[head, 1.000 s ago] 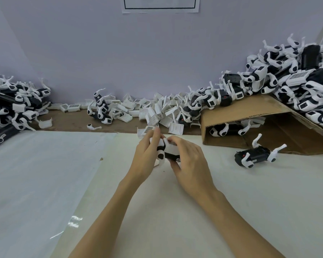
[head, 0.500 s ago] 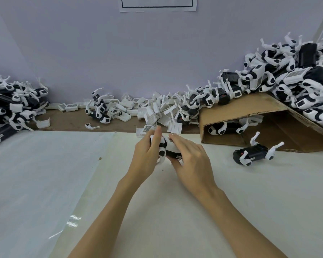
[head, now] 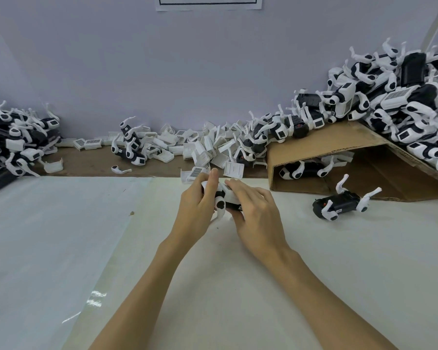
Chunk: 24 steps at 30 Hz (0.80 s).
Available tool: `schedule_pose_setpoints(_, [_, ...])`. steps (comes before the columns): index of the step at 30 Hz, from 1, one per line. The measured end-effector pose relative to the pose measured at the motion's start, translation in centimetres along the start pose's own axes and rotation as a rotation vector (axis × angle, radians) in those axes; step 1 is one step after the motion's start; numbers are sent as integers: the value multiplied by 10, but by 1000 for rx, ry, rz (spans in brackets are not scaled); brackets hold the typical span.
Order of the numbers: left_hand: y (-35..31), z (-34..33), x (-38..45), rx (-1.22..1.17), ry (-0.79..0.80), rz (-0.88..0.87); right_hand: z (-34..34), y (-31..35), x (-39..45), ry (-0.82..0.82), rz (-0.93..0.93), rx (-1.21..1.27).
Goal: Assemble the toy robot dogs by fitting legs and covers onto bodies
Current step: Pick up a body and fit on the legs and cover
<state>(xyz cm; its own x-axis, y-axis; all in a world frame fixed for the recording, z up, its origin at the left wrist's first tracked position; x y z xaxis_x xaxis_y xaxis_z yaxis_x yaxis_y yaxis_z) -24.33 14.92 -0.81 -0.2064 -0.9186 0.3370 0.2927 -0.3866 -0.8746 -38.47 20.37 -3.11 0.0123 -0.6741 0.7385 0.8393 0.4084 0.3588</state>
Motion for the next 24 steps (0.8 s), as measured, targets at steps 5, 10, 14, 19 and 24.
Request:
schedule_pose_setpoints(5, [0, 0, -1, 3, 2, -21, -1, 5, -2, 59, 7, 45])
schedule_pose_setpoints(10, [2, -3, -3, 41, 13, -16, 0, 5, -1, -5, 36, 42])
schedule_pose_setpoints(14, [3, 3, -1, 208, 54, 33, 2, 8, 0, 33, 15, 46])
schedule_pose_setpoints(19, [1, 17, 3, -12, 234, 98, 23, 5, 6, 239, -253, 559])
schedule_pose_setpoints(24, [0, 34, 3, -11, 452, -18, 50, -12, 11, 532, -417, 753])
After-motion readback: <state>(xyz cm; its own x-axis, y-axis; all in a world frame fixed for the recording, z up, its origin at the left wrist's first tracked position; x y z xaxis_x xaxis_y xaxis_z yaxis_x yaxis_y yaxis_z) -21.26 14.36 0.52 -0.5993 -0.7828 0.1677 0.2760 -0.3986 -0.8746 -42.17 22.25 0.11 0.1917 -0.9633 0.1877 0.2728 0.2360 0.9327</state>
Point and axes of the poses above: each hand's wrist, its own x-axis towards the middle knuckle, its own z-axis out of the back of the hand, y = z × x, the point moved 1 cm from there along x, towards the middle knuckle, and after that the axes turned 9 degrees about x, right-handed, at the moved point
